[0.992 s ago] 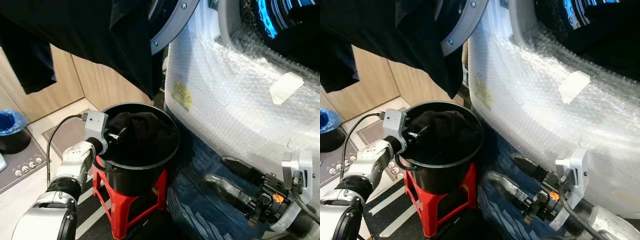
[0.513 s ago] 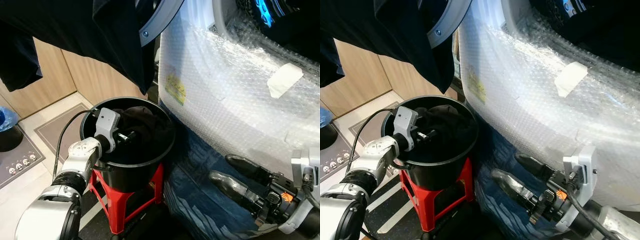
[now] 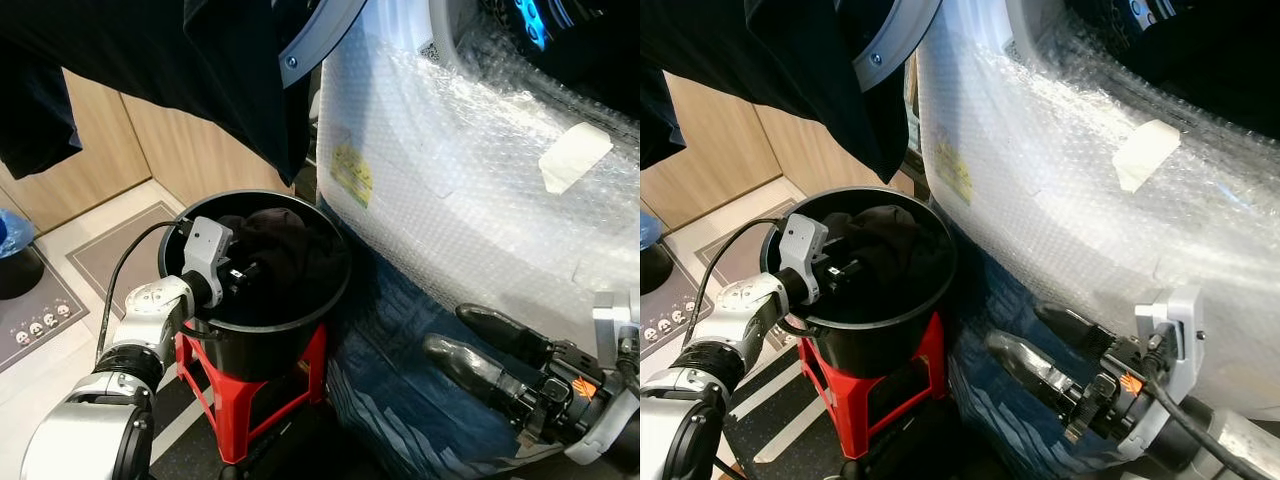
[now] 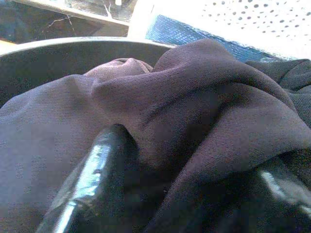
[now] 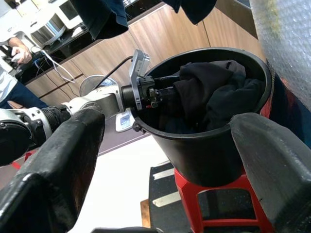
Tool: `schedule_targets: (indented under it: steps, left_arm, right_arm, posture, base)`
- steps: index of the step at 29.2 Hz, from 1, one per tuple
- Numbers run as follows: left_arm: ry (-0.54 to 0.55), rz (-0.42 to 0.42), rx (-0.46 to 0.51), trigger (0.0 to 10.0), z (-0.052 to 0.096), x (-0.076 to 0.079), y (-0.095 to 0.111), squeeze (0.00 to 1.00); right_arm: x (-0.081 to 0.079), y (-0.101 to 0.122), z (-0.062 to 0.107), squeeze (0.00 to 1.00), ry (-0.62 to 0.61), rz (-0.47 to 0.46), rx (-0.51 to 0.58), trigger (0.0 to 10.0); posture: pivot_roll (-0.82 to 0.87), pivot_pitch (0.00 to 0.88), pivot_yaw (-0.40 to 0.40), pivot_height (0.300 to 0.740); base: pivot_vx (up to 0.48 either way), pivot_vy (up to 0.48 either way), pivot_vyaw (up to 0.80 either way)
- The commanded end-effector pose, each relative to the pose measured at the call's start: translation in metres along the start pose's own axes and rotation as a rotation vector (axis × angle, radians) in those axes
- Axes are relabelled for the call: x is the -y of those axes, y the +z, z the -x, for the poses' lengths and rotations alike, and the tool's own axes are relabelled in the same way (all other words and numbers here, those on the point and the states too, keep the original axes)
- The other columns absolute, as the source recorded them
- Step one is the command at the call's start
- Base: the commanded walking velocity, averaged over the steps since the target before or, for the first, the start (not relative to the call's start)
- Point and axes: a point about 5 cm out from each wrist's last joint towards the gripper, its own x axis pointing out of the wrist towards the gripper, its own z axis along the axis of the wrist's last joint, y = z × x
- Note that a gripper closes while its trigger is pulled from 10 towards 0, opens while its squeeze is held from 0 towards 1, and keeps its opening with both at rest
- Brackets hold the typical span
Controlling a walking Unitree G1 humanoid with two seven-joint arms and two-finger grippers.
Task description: Clothes washing
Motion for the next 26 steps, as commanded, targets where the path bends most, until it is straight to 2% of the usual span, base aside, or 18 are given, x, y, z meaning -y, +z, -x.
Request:
schedule_targets:
  steps: [1,18,26]
  left_arm:
    - [-0.006,0.01,-0.021,0.0,0.0052,-0.0006,-0.0088,0.0]
    - [-0.015,0.009,-0.017,0.0,0.0056,0.0011,-0.0103,0.0]
    - [0.011,0.003,0.011,0.0,0.009,-0.0037,-0.007,0.0]
  right_arm:
    - [-0.0008,0.0023,0.0024,0.0,-0.008,0.006,0.006,10.0]
    - [0.0024,0.0059,0.0013,0.0,-0.022,-0.002,0.012,10.0]
    - [0.0063,0.0072,-0.0015,0.0,-0.03,0.007,0.021,10.0]
  posture:
    - [-0.26,0.355,-0.111,0.74]
    - [-0.26,0.343,-0.111,0.74]
    - [-0.24,0.323,-0.11,0.74]
  base:
    - [0.0,0.0,0.0]
    - [0.0,0.0,0.0]
    - [0.0,0.0,0.0]
